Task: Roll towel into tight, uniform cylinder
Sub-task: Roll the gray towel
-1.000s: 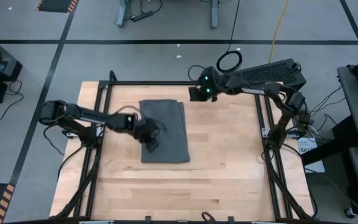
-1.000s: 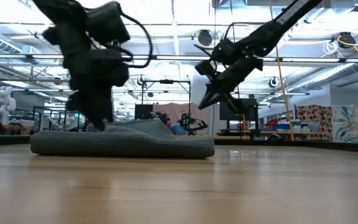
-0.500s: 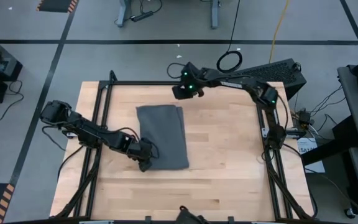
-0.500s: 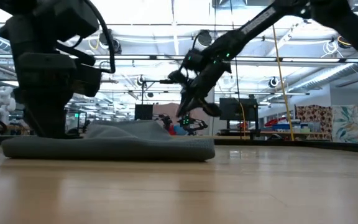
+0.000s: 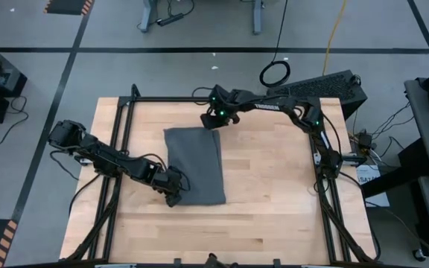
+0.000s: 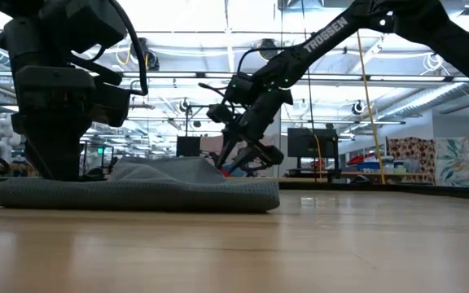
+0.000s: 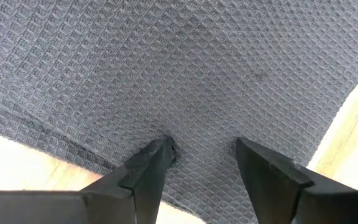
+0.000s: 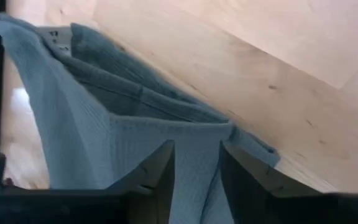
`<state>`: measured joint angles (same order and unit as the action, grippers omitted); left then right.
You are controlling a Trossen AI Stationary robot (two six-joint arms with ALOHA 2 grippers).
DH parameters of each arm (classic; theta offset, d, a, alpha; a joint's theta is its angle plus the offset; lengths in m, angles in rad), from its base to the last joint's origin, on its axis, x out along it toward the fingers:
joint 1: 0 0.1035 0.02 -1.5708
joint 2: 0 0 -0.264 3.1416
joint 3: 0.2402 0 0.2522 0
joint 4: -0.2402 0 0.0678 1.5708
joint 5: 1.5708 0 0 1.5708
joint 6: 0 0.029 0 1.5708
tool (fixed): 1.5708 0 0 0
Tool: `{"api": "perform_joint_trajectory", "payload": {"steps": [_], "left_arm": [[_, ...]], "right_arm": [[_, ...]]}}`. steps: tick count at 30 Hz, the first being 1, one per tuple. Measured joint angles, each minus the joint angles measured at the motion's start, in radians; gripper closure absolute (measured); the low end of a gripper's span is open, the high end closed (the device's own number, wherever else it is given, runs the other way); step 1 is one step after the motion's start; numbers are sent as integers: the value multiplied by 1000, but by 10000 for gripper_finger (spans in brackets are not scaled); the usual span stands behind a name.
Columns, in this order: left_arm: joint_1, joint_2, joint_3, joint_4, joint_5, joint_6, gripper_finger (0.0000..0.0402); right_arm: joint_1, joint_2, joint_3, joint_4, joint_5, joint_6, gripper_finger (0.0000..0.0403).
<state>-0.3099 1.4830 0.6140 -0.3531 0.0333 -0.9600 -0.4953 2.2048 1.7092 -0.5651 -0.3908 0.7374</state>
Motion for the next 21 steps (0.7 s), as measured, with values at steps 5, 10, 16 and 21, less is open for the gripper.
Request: {"api": "perform_joint_trajectory", "payload": {"steps": [5,10,16,21], "left_arm": [[0,0,-1,-1,5,0,199],[0,1,-1,-3,90,14,199],[0,1,-2,-4,120,89,199],[-1,2,-2,-5,116,118,199]], "right_arm": [[3,0,0,0,1,0,282],[40,0,0,-19,42,32,288],[130,0,0,-45,115,54,289],[196,0,0,-67,237,85,289]]}}
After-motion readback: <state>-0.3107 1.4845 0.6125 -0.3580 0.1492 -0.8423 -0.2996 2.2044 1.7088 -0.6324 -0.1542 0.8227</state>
